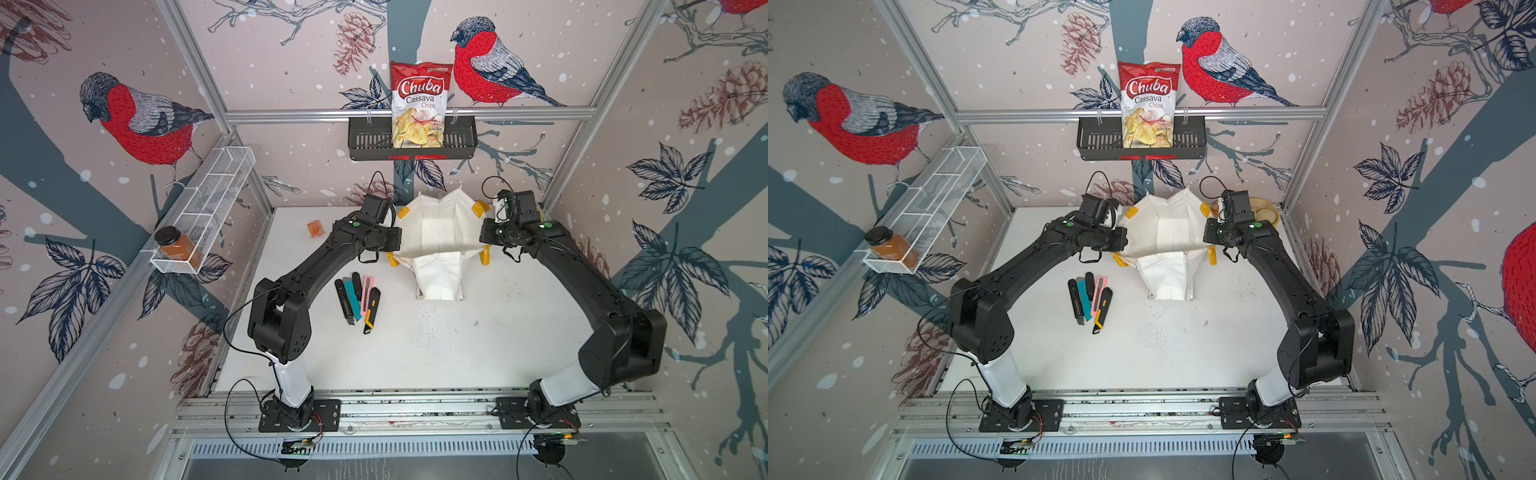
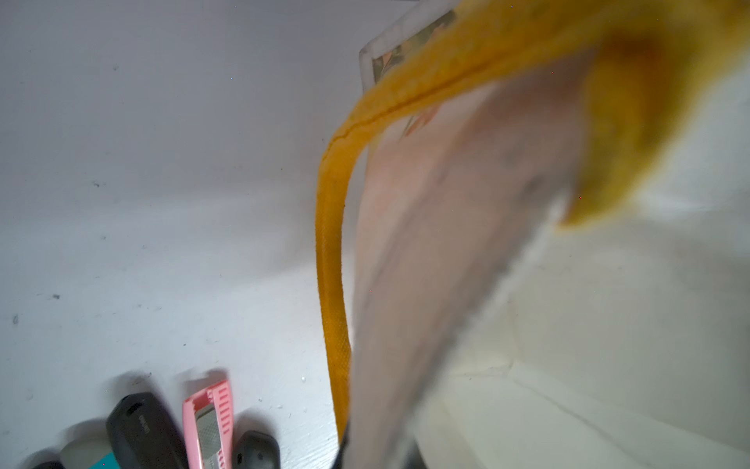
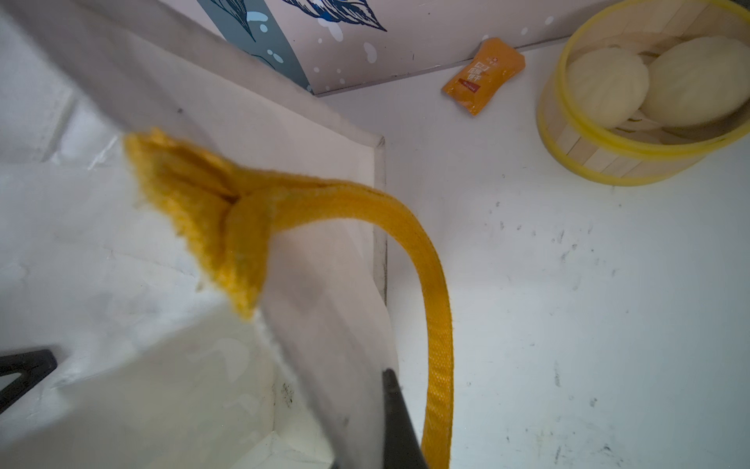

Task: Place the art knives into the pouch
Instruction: Open the pouch at the center of the board.

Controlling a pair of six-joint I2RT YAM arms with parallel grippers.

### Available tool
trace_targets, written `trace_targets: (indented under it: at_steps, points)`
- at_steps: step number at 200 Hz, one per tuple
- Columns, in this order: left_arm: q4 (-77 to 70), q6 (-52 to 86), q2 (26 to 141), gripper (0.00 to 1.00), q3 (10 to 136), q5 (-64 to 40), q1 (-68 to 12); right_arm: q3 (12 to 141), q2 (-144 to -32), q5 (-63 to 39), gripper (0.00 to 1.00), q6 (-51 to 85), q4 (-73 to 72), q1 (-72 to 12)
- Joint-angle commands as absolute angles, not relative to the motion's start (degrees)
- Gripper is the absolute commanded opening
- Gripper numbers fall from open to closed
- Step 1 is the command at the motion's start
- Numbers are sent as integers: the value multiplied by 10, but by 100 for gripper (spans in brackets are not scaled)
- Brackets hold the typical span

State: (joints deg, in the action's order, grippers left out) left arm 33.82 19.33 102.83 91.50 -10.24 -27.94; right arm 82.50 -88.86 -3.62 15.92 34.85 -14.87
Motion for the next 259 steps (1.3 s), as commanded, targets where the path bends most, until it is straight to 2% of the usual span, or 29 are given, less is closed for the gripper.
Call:
trace_targets:
  at_steps: [1,29,80,96,123,139,160,199,238,259]
  points:
    - [365,178,1008,0,902,-81,-278,825,-885,-23,0,121,385,-139]
    - [365,177,991,0,878,-80,-279,799,-884,-51,0,120,368,-136]
    - [298,185,1003,0,865,-147,-300,776,-913,-93,0,116,340,-178]
    - [285,188,1006,12,877,-155,-310,774,-919,-102,0,119,330,-186]
    - [281,187,997,40,912,-165,-316,782,-926,-117,0,122,321,-188]
    - [283,185,981,49,932,-166,-317,789,-928,-120,0,121,322,-189]
    - [285,183,953,54,949,-143,-317,794,-930,-119,0,119,325,-190]
    - [314,191,887,56,919,-47,-316,806,-927,-106,0,116,331,-183]
    - [299,220,787,56,757,27,-316,811,-933,-105,0,112,336,-174]
    - [296,231,757,56,682,33,-316,814,-934,-102,0,109,338,-174]
